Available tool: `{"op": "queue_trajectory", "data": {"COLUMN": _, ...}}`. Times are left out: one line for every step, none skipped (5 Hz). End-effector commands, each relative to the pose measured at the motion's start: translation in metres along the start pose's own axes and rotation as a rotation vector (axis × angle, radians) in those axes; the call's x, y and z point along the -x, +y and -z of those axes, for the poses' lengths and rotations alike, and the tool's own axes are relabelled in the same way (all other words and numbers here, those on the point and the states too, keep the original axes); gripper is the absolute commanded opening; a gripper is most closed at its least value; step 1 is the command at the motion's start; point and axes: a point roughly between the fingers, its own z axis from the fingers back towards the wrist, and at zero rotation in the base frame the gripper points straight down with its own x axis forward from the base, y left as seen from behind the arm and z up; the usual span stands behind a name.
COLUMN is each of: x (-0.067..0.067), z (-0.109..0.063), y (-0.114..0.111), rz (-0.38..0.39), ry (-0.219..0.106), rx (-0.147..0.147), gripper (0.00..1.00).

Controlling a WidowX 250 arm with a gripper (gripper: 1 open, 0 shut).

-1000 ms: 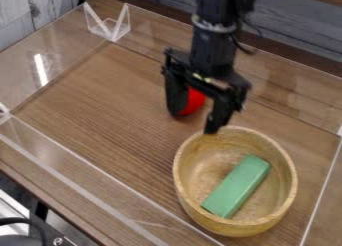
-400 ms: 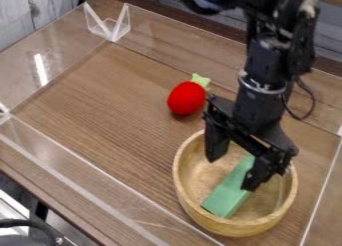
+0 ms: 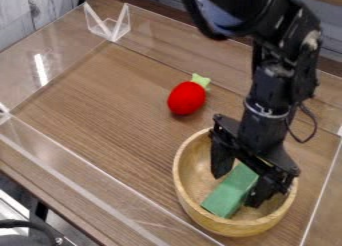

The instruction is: Remove the green block from the brown bowl and put it on the table

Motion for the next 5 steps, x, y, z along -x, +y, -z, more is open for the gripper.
{"op": "queue_trajectory", "data": {"x": -0.0029, "z": -0.0021, "y": -0.0024, "rz": 0.008, "ry": -0.030, "rx": 0.004, "gripper": 1.00}}
{"op": "queue_trajectory", "data": {"x": -0.0038, "z": -0.0003, "y": -0.0017, "rz": 0.003, "ry": -0.031, "rx": 0.005, "gripper": 1.00}}
{"op": "queue_trajectory", "data": {"x": -0.0041, "z": 0.0010, "y": -0.0009, "rz": 0.000, "ry": -0.031, "rx": 0.005, "gripper": 1.00}}
{"op": "queue_trajectory", "data": {"x": -0.0046, "z": 0.0022, "y": -0.0001, "rz": -0.005, "ry": -0.031, "rx": 0.005, "gripper": 1.00}}
{"op": "queue_trajectory", "data": {"x": -0.0050, "z": 0.0031, "y": 0.0009, "rz": -0.010, "ry": -0.032, "rx": 0.005, "gripper": 1.00}}
